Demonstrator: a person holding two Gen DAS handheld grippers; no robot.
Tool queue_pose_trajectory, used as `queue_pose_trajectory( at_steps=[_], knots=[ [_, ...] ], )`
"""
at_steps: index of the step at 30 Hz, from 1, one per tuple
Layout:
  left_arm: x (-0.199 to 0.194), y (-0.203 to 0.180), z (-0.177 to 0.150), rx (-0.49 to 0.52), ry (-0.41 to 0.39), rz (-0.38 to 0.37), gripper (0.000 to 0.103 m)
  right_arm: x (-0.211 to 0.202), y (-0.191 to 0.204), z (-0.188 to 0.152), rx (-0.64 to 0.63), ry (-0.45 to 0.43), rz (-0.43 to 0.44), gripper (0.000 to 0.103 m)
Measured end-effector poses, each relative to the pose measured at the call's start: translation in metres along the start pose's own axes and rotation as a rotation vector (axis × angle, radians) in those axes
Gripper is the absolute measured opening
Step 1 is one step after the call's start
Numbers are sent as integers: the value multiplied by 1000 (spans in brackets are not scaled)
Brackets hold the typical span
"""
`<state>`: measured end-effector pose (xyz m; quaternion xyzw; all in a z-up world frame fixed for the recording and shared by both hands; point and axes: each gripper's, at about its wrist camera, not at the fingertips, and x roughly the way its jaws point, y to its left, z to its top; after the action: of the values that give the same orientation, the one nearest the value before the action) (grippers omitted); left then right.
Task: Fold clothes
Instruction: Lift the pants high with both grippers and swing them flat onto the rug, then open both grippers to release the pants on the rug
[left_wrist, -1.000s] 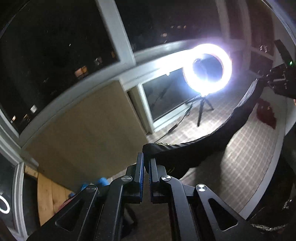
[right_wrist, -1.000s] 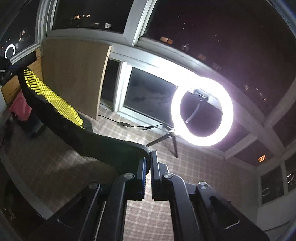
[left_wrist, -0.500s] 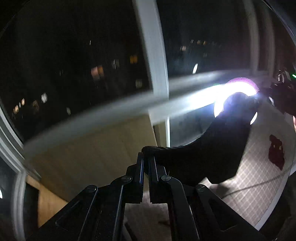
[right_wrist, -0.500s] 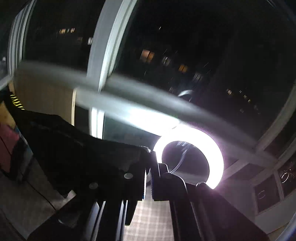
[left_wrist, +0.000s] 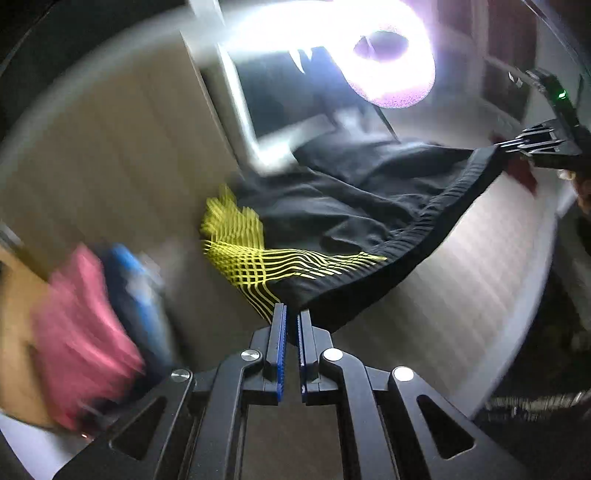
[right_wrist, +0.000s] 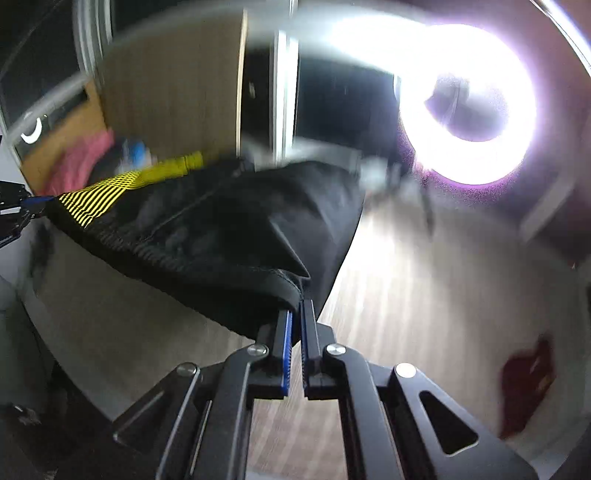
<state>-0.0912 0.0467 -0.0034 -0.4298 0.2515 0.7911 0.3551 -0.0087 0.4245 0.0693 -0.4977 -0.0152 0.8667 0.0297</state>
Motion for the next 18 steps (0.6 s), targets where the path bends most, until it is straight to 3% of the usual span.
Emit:
queue_pose_trajectory(
  at_steps=[4, 7, 11, 18],
  knots=[
    [75, -33, -78, -44, 180, -136, 5, 72, 16, -89, 69, 179, 20, 4],
    [92, -45, -112, -78, 236, -173, 5, 120, 28, -151, 116, 301, 32, 4],
    [86, -38, -123, -125, 212, -199, 5, 111, 34, -152, 109, 289, 12, 4],
    [59, -31, -107, -104, 139, -205, 5, 94, 45, -155, 96, 267, -22, 4]
  ],
)
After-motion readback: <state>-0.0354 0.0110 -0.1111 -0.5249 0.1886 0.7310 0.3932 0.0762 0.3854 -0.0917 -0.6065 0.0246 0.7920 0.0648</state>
